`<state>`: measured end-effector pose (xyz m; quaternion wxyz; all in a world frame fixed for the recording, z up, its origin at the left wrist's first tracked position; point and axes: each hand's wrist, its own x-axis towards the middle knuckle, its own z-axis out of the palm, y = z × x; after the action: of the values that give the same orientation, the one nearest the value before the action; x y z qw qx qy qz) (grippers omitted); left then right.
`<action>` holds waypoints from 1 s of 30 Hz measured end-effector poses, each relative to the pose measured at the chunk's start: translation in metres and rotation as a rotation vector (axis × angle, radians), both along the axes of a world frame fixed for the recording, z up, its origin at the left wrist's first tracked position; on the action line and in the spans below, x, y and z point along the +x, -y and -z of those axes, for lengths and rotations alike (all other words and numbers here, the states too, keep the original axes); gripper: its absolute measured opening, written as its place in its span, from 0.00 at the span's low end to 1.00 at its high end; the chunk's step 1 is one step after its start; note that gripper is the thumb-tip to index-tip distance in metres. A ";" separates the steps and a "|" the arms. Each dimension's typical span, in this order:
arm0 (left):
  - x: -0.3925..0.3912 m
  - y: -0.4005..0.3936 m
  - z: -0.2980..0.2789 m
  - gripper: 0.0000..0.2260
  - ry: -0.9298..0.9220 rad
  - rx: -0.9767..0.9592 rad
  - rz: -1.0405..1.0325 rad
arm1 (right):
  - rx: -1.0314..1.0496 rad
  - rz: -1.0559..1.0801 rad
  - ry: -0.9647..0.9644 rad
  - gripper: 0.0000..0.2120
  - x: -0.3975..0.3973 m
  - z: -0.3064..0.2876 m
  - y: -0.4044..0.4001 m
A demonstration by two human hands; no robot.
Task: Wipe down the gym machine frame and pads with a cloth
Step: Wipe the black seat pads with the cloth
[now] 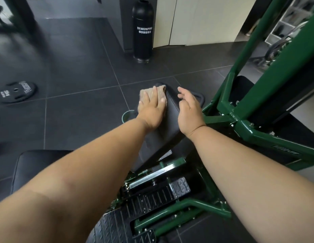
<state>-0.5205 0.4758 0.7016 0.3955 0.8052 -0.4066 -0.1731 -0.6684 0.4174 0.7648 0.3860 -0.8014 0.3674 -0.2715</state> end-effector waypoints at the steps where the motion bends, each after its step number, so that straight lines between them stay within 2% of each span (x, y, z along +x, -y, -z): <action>1: 0.003 0.007 -0.004 0.36 -0.042 -0.005 -0.040 | 0.031 0.022 0.022 0.29 0.000 0.002 0.000; 4: -0.007 0.010 -0.005 0.33 -0.002 -0.003 -0.122 | -0.026 0.043 0.010 0.27 0.000 0.003 -0.001; 8: -0.066 -0.034 0.019 0.29 -0.019 -0.146 0.008 | -0.104 0.060 -0.123 0.25 0.003 0.005 0.005; 11: -0.063 -0.047 0.034 0.27 0.035 -0.167 0.028 | -0.357 0.013 -0.237 0.25 0.006 0.008 0.002; 13: -0.034 -0.028 0.026 0.26 0.061 -0.127 -0.025 | -0.573 -0.053 -0.323 0.27 0.008 0.012 0.000; 14: -0.016 -0.016 0.019 0.25 0.063 -0.118 -0.060 | -0.614 -0.071 -0.337 0.28 0.009 0.013 0.001; 16: 0.016 0.002 0.001 0.27 -0.049 -0.098 -0.089 | -0.610 -0.073 -0.305 0.30 0.009 0.015 0.004; 18: 0.040 0.011 -0.013 0.25 -0.243 -0.054 -0.055 | -0.607 -0.059 -0.250 0.31 0.008 0.019 0.005; 20: 0.052 0.019 -0.027 0.22 -0.457 -0.019 -0.028 | -0.610 -0.046 -0.219 0.29 0.007 0.021 0.007; 21: 0.055 0.023 -0.035 0.18 -0.507 -0.010 -0.037 | -0.609 -0.048 -0.204 0.29 0.006 0.021 0.007; 23: 0.061 0.035 -0.049 0.12 -0.455 -0.001 -0.005 | -0.599 -0.057 -0.189 0.29 0.006 0.021 0.007; 27: 0.061 0.058 -0.064 0.19 -0.364 -0.030 0.121 | -0.602 -0.054 -0.168 0.30 0.005 0.022 0.009; 30: 0.060 0.055 -0.057 0.23 -0.294 -0.012 0.066 | -0.599 -0.045 -0.157 0.29 0.005 0.023 0.009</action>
<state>-0.4606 0.4208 0.7583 0.4498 0.7549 -0.3716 -0.2997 -0.6631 0.4080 0.7419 0.1091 -0.9060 0.2821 -0.2962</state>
